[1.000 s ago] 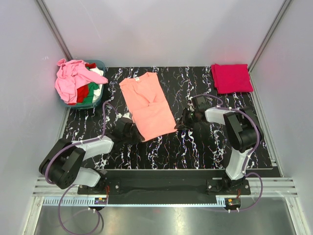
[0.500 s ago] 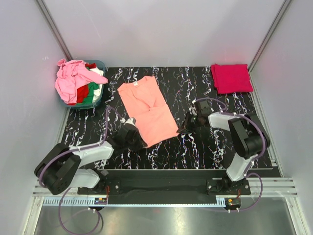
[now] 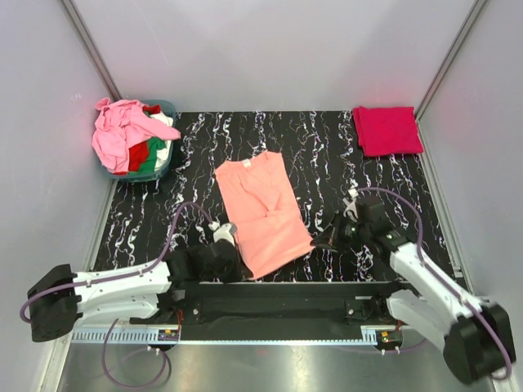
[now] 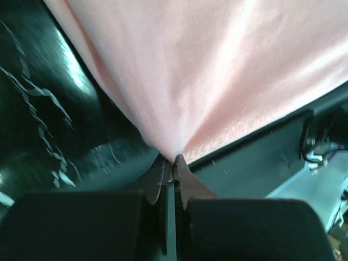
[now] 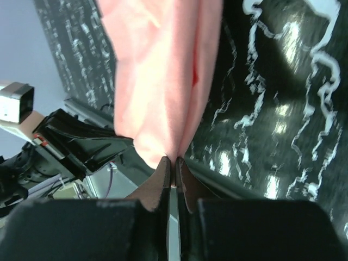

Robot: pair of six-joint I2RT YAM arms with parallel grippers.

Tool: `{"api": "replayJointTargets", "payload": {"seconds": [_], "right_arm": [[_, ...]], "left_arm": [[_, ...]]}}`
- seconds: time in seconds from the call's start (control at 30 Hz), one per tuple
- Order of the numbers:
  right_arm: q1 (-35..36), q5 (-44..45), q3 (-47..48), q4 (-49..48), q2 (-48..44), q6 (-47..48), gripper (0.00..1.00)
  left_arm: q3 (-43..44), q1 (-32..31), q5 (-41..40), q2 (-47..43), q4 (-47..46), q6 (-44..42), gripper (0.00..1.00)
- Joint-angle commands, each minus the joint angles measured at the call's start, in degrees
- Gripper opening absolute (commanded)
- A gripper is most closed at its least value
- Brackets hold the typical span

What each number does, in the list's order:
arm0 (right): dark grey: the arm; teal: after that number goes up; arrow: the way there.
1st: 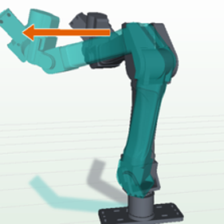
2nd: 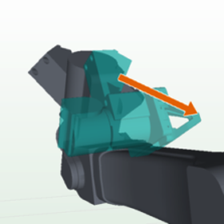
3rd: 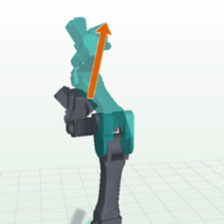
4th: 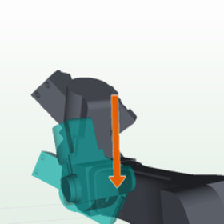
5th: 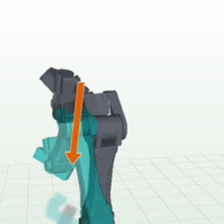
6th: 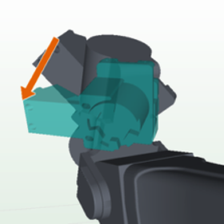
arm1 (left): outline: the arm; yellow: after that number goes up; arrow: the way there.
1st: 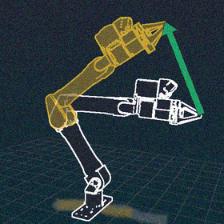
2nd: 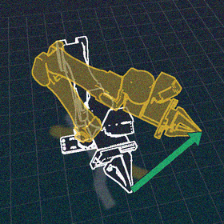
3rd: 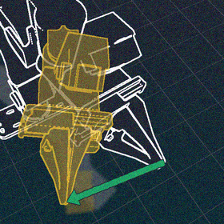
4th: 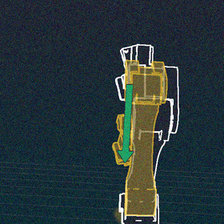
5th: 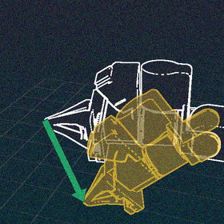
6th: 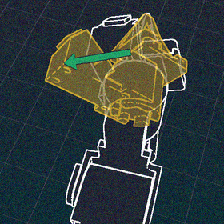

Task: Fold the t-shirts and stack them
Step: Fold the tshirt

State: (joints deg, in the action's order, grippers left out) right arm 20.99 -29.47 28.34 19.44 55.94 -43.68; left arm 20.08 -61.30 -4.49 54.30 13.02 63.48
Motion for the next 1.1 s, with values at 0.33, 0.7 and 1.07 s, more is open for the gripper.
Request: {"api": "replayJointTargets", "payload": {"seconds": [0.33,0.7,1.07], "right_arm": [[0.4,4.2,7.0,32.2,-26.9,-5.4,0.0],[0.5,13.2,20.3,31.3,-14.8,-1.5,0.0],[0.4,14.4,31.2,21.9,4.4,2.9,0.0]], "left_arm": [[23.4,-18.2,-14.0,0.6,23.6,11.9,0.0],[31.5,-16.2,-22.8,1.2,32.6,8.9,0.03],[32.0,0.0,-17.9,0.2,27.4,-3.7,0.02]]}}
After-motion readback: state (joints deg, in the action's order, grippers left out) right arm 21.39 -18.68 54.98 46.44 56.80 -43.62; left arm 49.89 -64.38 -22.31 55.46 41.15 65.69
